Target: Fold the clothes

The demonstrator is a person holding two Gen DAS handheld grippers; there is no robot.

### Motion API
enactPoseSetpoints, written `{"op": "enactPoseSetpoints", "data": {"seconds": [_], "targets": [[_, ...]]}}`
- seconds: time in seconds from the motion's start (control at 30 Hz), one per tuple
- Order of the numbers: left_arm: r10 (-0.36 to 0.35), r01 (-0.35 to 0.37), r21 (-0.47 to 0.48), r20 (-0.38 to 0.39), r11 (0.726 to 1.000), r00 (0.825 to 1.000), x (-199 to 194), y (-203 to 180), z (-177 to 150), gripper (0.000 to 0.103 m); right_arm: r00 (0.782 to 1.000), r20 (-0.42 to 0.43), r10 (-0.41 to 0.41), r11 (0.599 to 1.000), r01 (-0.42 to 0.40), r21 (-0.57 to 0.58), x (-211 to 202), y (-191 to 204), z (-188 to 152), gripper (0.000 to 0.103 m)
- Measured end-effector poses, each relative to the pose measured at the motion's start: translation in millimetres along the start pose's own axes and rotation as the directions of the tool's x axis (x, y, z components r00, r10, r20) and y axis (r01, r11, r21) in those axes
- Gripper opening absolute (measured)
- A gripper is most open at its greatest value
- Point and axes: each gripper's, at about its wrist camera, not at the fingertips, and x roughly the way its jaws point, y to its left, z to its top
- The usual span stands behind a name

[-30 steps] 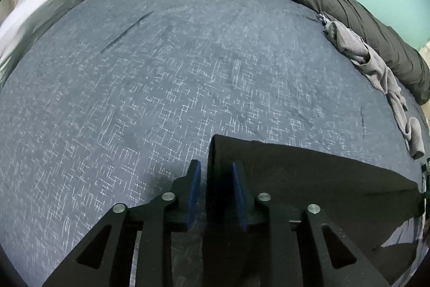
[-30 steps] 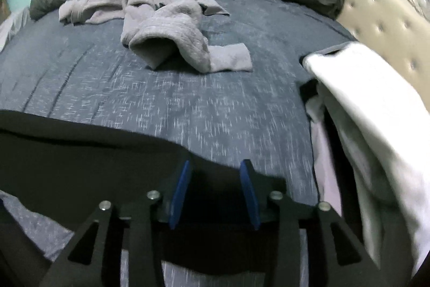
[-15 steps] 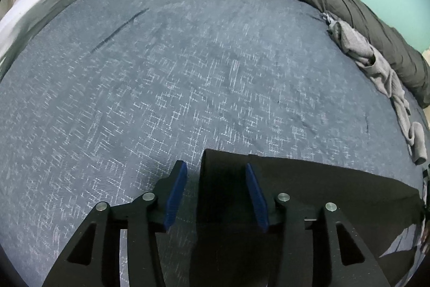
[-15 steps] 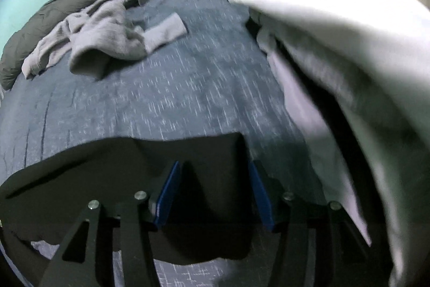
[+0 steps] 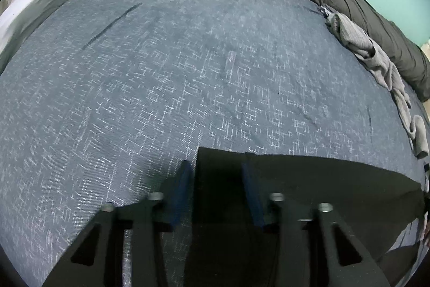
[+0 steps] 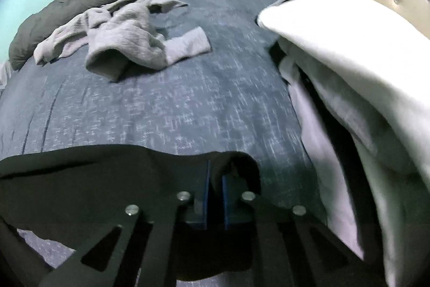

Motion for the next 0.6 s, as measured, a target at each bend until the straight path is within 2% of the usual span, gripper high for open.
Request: {"op": "enactPoseSetpoints", "data": {"seconds": [0.13, 0.2, 0.37, 0.6], "targets": [[0.017, -0.017, 0.015, 0.022, 1.0, 1.0, -4, -2, 0, 0.008, 0.997, 0.069, -0.027, 0.999, 0.029, -0.022, -11, 3, 7, 0.006], [0.006, -0.006, 0.012, 0.032, 1.0, 0.999, -7, -1, 2, 0.005, 0.994, 0.101, -0.047, 0.998, 0.05, -0.031, -16, 3, 13, 0.006], [0.017, -0.018, 0.014, 0.057, 1.0, 0.998, -17, 0, 4, 0.003, 0.975, 0.185, -0.124, 0.989, 0.137, -0.059, -30, 5, 29, 0.005], [0.019, -0.016, -0.031, 0.083, 0.999, 0.996, -20, 8, 10, 0.003, 0.954, 0.231, -0.19, 0.976, 0.21, -0.066, -31, 8, 49, 0.005]]}}
